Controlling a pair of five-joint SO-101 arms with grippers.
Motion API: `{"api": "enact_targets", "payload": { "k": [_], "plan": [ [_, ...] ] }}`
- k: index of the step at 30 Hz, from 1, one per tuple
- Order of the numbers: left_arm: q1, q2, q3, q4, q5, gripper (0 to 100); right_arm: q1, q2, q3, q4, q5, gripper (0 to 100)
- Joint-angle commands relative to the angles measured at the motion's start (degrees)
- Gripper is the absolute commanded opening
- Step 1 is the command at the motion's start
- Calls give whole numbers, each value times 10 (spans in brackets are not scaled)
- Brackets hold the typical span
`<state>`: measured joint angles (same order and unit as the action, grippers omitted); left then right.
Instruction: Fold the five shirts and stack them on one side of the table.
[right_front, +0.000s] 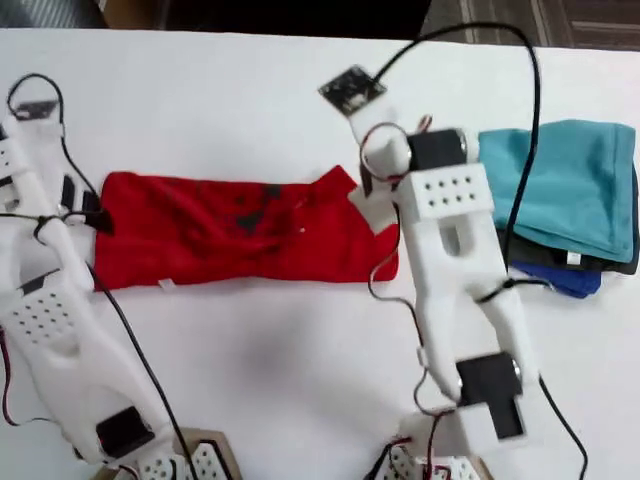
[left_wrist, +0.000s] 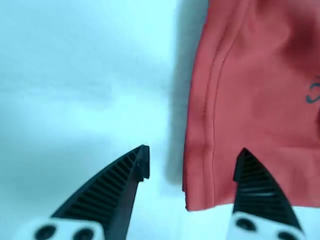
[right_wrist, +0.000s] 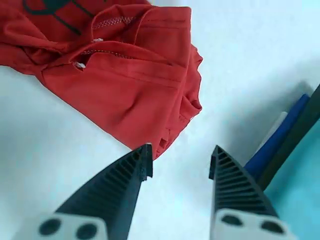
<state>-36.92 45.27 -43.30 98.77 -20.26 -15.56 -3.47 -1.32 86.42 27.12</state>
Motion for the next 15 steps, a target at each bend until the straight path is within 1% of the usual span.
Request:
{"api": "enact_targets", "payload": {
  "k": [1,5,12,15],
  "plan": [
    [11,33,-51,6,4,294,4,-79,68,-43,0,197],
    [31,97,-107,10,-17,290,4,-113,115,-57,0,197],
    [51,180,-196,11,-22,290,5,-124,122,-53,-3,197],
    [56,207,-204,18,-50,290,5,-124,121,-53,-4,197]
  ]
}}
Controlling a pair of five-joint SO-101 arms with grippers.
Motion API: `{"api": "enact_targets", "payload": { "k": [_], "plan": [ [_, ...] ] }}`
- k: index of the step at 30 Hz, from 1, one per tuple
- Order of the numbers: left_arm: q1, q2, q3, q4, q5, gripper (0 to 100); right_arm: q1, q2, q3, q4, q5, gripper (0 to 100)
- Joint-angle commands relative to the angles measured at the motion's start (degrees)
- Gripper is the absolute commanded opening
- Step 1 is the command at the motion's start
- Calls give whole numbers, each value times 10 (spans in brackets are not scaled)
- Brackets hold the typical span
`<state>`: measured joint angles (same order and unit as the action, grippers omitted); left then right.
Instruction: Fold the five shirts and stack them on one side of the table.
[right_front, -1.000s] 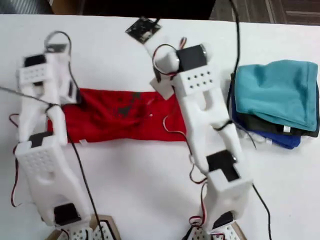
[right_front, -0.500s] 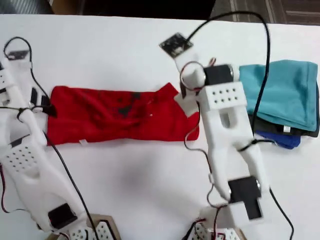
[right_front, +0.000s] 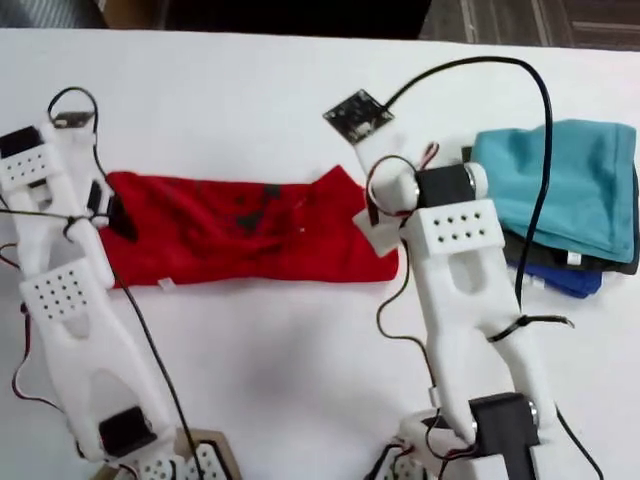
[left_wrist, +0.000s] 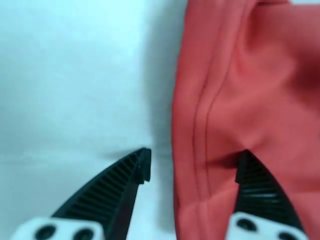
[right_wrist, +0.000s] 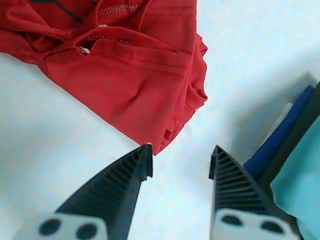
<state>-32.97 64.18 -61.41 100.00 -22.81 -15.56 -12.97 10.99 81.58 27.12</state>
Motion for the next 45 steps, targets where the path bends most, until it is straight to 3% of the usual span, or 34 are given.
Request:
{"api": "enact_targets", "payload": {
  "k": [1,3,8,11,16,19,21,25,29,34,39,45],
  "plan": [
    [22,24,-22,14,-44,287,7,-29,-2,-5,-4,197],
    [31,31,-19,23,-83,242,8,-29,-2,-7,-4,197],
    [33,32,12,23,-141,15,8,-29,-3,-7,-4,197],
    [30,32,41,24,-181,23,8,-29,-3,-5,-4,197],
    [-24,17,27,24,-190,24,26,-36,-2,14,-4,189],
    [-73,-24,11,24,-215,24,44,-88,25,11,-4,91],
    [-99,-58,11,24,-238,24,50,-141,73,-8,-1,11],
    [-135,-124,25,24,-246,24,69,-240,220,-58,22,76],
    [-135,-187,94,24,-241,24,102,-309,400,-154,55,80],
    [-58,-291,214,25,-181,24,107,-349,575,-280,53,80],
    [89,-437,325,25,-81,24,112,-356,687,-391,52,80],
    [273,-523,357,21,11,24,140,-373,702,-410,4,80]
  ]
}}
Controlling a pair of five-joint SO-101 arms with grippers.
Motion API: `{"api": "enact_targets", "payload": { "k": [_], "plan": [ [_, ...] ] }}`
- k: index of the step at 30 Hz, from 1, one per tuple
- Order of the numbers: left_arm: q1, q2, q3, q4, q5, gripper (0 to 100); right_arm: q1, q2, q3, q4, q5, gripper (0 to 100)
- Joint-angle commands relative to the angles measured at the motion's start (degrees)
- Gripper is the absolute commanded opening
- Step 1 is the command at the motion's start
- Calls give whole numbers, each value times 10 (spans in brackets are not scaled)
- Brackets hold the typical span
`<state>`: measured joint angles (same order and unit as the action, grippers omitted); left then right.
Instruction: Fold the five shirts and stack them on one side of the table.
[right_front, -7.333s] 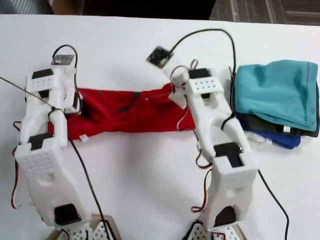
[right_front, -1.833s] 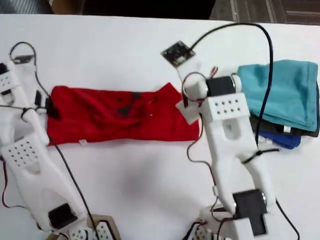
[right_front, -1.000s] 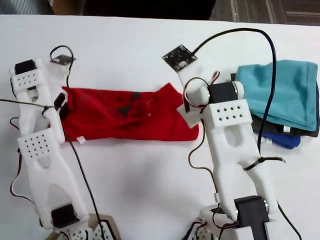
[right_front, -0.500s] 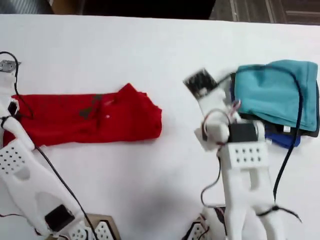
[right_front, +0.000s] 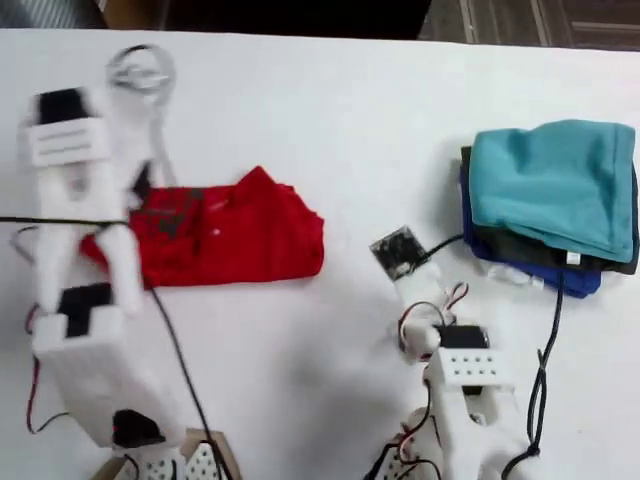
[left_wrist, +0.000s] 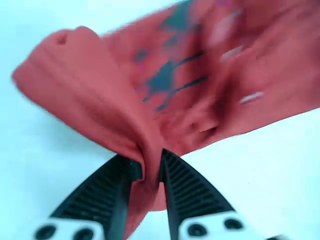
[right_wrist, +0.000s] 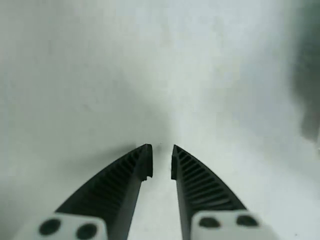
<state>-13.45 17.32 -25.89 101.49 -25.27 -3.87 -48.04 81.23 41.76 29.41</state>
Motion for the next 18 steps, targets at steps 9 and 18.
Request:
{"api": "enact_targets", "payload": {
  "k": [9,18],
  "plan": [
    [220,8,2,-47,86,24,37,-25,2,-23,-32,80],
    [229,90,-46,-91,84,24,37,-29,5,-23,-32,80]
  ]
}}
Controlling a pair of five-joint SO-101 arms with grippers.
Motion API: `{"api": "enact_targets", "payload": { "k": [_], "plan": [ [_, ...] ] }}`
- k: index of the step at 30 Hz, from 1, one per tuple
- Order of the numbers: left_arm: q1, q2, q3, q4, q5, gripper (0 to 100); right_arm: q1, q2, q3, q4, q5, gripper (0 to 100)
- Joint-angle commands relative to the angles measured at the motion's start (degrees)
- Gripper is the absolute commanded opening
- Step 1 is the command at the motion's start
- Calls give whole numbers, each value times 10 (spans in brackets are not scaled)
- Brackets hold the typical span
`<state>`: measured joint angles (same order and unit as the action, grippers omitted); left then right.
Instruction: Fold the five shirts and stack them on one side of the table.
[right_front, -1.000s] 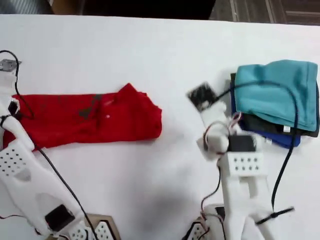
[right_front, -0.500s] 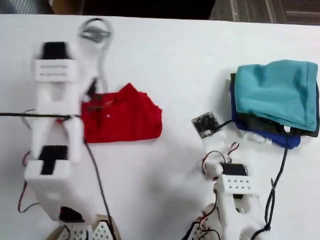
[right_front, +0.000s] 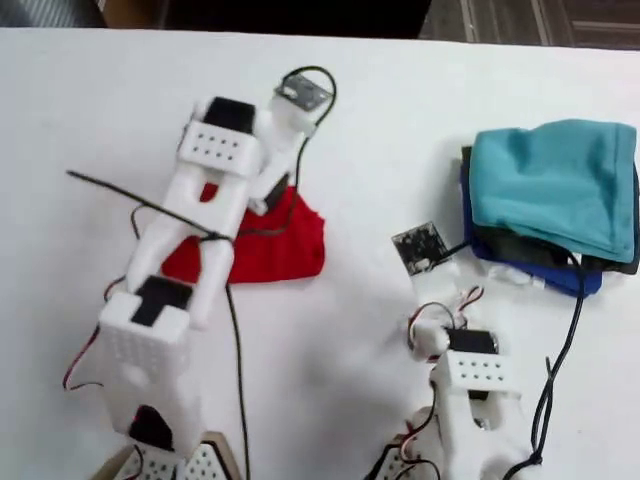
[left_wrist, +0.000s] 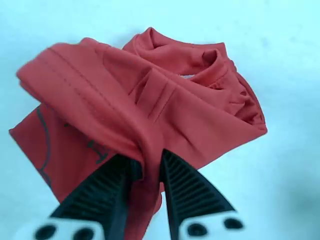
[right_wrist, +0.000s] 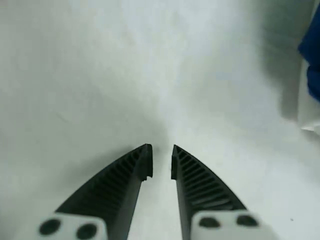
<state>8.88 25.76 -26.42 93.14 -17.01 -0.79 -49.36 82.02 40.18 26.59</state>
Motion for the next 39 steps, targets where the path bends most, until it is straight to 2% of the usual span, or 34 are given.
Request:
{"api": "enact_targets", "payload": {
  "k": [1,6,11,12,17,20,23,24,26,29,32,39],
  "plan": [
    [5,13,-53,-5,1,24,7,-15,-3,-7,-4,80],
    [5,38,-101,11,3,53,7,-15,-3,-7,-4,80],
    [2,37,-161,54,1,299,7,-15,-3,-7,-4,80],
    [-1,35,-178,62,1,308,7,-15,-3,-7,-4,80],
    [-64,35,-276,90,1,250,7,-12,-3,-15,-4,80],
    [-143,35,-301,90,1,210,6,-15,2,-15,-4,77],
    [-237,39,-302,90,1,34,6,-16,3,-15,-4,76],
    [-270,41,-300,90,0,12,6,-14,-1,-15,-4,76],
    [-331,41,-280,87,-19,42,3,-11,-22,-7,1,74],
    [-397,41,-237,86,-83,28,-27,-8,-113,56,2,70],
    [-456,41,-190,62,-110,26,-92,35,-247,112,-2,73],
    [-559,40,-109,18,-126,26,-185,319,-577,182,-37,74]
  ]
}}
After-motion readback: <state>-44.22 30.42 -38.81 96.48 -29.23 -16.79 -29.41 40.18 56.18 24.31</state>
